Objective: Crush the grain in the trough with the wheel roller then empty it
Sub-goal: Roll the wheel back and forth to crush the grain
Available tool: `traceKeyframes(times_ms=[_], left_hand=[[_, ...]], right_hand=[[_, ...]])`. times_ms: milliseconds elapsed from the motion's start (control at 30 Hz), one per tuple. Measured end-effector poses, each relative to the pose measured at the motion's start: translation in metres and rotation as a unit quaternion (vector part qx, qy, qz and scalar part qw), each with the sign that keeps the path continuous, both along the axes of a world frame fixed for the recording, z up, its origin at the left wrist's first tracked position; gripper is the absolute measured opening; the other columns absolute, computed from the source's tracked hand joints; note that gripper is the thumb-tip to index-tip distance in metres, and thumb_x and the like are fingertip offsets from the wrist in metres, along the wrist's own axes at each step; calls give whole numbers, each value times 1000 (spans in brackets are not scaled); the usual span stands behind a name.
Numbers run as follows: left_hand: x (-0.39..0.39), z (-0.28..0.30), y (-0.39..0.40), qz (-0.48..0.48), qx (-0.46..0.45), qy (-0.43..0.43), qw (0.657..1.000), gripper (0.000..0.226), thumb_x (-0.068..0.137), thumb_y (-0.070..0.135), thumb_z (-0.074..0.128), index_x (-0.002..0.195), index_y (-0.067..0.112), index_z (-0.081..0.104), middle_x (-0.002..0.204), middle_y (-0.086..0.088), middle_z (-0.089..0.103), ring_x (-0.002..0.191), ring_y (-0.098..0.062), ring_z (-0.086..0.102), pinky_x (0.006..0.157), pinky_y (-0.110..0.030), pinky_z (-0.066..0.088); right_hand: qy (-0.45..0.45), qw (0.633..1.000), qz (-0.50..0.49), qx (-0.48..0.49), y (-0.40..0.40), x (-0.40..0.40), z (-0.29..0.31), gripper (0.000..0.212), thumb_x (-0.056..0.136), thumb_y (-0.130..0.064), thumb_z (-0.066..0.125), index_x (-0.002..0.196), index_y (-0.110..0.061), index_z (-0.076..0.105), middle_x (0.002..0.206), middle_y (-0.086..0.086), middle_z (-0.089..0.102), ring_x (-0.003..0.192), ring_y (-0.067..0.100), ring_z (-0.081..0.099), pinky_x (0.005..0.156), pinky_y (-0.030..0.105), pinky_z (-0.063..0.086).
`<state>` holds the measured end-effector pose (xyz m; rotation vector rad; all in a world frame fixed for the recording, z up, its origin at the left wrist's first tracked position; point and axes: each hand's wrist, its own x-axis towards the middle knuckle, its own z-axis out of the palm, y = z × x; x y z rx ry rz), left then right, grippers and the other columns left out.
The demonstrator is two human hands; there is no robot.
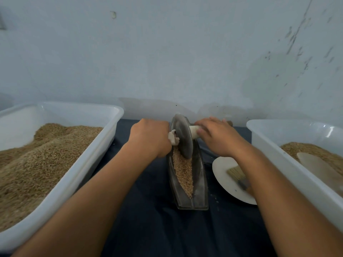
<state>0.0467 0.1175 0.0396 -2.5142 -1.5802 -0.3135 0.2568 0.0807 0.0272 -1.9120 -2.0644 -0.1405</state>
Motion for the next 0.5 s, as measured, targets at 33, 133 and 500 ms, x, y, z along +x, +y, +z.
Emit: traceKeyframes(times_ms=[33,133,500], left_hand=[[0,2,-3,0,5,11,1000,22,90,38,55,109,30,61,99,2,63,88,-23,56,64,-32,38],[-1,10,-10,-4,17,50,999,21,90,44,54,101,28,62,79,5,53,78,-21,51,57,-29,33],[-3,32,-35,-32,-12,98,995,27,83,44,68,107,32,63,90,5,55,81,-20,50,65,-34,39]], right_hand=[[6,1000,0,-10,-2,-1,3,33,106,-33,38,133,-26,54,128,-2,59,120,17,46,103,40,32],[19,998,-20,-48,-9,-3,12,34,104,-35,41,135,-27,52,134,0,58,121,21,51,95,35,37],[-13,977,-51,-206,-54,-12,60,26,75,-53,76,91,-40,60,97,-22,60,87,4,59,68,29,50]])
